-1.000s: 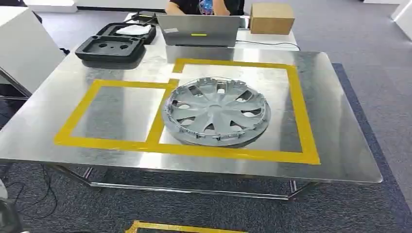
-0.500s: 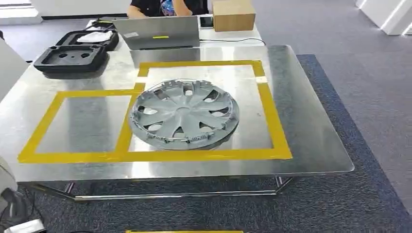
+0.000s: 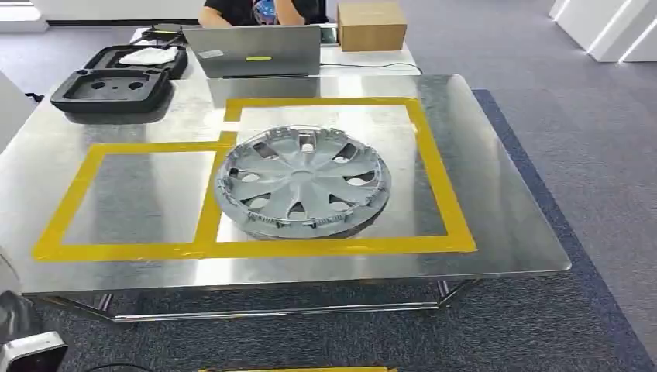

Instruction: Take the parts from the cabinet and place them on the table.

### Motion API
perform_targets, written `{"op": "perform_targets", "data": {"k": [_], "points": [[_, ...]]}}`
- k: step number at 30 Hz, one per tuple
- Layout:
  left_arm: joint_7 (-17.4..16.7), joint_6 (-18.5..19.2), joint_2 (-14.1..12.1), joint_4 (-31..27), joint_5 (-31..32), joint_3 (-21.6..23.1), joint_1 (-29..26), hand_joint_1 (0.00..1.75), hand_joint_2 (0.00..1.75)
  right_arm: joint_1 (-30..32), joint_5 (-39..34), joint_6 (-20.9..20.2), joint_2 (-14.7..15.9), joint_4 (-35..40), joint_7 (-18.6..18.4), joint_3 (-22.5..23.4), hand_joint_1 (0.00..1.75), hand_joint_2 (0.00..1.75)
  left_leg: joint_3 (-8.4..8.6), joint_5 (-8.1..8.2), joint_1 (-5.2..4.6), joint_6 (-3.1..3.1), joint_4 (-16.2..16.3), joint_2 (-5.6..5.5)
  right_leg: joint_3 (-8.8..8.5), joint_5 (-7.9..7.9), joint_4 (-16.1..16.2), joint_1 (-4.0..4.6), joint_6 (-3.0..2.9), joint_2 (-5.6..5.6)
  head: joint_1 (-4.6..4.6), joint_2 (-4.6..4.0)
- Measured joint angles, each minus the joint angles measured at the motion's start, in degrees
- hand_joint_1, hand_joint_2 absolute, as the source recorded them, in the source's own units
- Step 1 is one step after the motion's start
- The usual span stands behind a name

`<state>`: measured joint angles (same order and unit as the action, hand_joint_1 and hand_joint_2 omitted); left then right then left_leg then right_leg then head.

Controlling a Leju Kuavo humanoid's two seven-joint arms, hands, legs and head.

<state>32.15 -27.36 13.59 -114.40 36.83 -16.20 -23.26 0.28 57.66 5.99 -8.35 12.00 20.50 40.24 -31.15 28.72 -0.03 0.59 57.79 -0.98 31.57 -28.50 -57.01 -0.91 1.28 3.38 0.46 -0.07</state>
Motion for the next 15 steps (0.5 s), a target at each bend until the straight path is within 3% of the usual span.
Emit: {"op": "perform_targets", "data": {"k": [7, 15], "points": [[-6.17, 3.45, -6.64, 7.86, 5.09, -6.53, 6.48, 1.75, 1.75, -0.46, 1.94, -1.18, 0.33, 0.0, 0.07, -0.06, 0.0, 0.0, -0.02, -0.06, -0.02, 0.08, 0.02, 0.0, 0.09, 0.08, -0.01, -0.01, 0.23, -0.02, -0.02, 0.0], [-12.92, 4.56, -15.04, 19.37, 11.87, -8.06, 13.82, 1.75, 1.75, -1.15, 3.89, -2.1, 0.7, 0.0, -0.77, -0.53, 0.0, 0.0, -0.02, -0.14, 0.16, 0.06, 0.02, 0.0, 0.17, 0.09, -0.12, 0.18, 0.21, -0.01, -0.02, 0.0]]}}
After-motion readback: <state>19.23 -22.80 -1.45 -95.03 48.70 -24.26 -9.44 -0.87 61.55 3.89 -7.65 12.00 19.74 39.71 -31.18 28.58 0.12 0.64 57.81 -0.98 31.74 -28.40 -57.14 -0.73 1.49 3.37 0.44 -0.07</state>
